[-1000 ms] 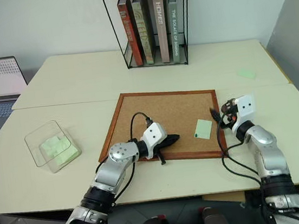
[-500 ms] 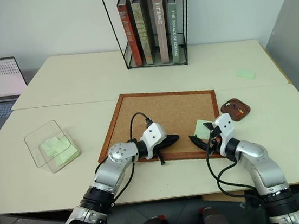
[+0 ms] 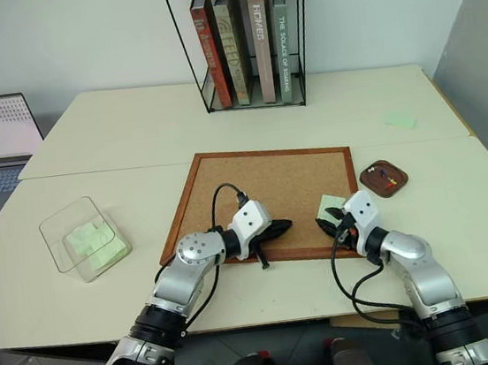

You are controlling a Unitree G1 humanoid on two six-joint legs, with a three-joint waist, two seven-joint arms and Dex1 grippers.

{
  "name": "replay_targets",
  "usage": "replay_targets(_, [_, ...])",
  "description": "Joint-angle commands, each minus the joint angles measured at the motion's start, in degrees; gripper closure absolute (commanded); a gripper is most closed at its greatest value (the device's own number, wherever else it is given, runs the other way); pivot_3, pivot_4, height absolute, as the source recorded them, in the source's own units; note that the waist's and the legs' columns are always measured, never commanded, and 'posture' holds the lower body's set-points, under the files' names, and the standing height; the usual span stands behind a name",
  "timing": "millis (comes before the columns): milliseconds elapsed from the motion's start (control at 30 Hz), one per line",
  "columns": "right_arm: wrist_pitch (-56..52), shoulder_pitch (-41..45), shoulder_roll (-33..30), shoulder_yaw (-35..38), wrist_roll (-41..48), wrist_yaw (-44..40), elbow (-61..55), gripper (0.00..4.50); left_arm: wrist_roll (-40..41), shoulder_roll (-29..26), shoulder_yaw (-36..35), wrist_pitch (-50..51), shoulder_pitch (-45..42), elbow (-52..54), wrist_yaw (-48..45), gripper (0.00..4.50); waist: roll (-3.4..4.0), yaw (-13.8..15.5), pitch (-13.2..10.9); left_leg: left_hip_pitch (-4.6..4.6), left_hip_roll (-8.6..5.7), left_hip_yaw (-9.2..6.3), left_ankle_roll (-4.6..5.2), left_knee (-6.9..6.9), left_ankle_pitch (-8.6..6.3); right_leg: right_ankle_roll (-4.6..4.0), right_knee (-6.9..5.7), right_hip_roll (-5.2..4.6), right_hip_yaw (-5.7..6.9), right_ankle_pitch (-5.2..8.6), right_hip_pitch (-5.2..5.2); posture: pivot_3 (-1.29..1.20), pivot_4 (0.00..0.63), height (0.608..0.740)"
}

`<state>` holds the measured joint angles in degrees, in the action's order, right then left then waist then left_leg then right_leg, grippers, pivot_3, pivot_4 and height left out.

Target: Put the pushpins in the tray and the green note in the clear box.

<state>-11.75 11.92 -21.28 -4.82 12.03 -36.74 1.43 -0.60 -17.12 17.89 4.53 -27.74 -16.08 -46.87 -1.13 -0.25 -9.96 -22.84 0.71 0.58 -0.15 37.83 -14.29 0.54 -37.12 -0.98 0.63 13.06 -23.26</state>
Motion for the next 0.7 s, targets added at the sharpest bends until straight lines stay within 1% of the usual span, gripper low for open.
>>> replay_targets(33, [1.5,-0.7,-1.0,0.1,-0.7,-0.7,-3.2,3.82,-1.7,-1.2,1.6,1.3,2.1,-2.0,-0.9,4.5,0.0,0.0,0.0,0.0,0.0,0.0,0.0,0.0,0.0,0.0,0.0,0.0,0.0,0.0,0.0,0.0,0.15,0.74])
replay_targets(67, [1.6,-1.0,-1.3,-0.3,-0.8,-1.1,-3.9,4.06,-1.7,-1.3,1.6,1.3,2.1,-2.1,-0.9,4.5,0.0,0.0,0.0,0.0,0.0,0.01,0.0,0.0,0.0,0.0,0.0,0.0,0.0,0.0,0.0,0.0,0.15,0.74])
replay_targets(133, [1.4,-1.5,-1.7,-0.8,-0.9,-1.5,-5.4,4.39,-1.7,-1.4,1.5,1.3,2.2,-2.1,-0.9,4.5,0.0,0.0,0.0,0.0,0.0,-0.01,0.0,0.0,0.0,0.0,0.01,0.0,0.01,0.0,0.0,0.0,0.15,0.74])
replay_targets(167, [1.4,-1.7,-1.8,-0.9,-1.0,-1.6,-5.9,4.47,-1.7,-1.4,1.5,1.3,2.1,-2.2,-1.0,4.5,0.0,0.0,0.0,-0.01,0.0,0.0,0.0,0.0,0.0,0.0,0.01,0.0,0.0,0.0,0.0,0.0,0.15,0.74])
replay_targets(467, [1.4,-2.3,-3.1,-1.0,0.0,-3.3,-13.5,4.47,-1.7,-1.6,1.6,1.1,2.2,-2.3,-1.1,4.5,0.0,0.1,0.0,-0.03,-0.02,-0.01,0.0,0.0,0.0,0.0,0.02,-0.01,0.01,0.0,-0.01,0.0,0.15,0.74])
replay_targets(700, [-0.8,-0.5,-3.9,0.3,1.4,-3.6,-17.7,4.47,-1.7,-1.5,1.5,1.0,1.9,-2.8,-1.1,4.5,-0.04,0.0,0.0,0.02,0.03,-0.06,0.0,0.01,0.0,0.0,-0.01,0.02,0.05,0.0,0.01,0.0,0.15,0.74])
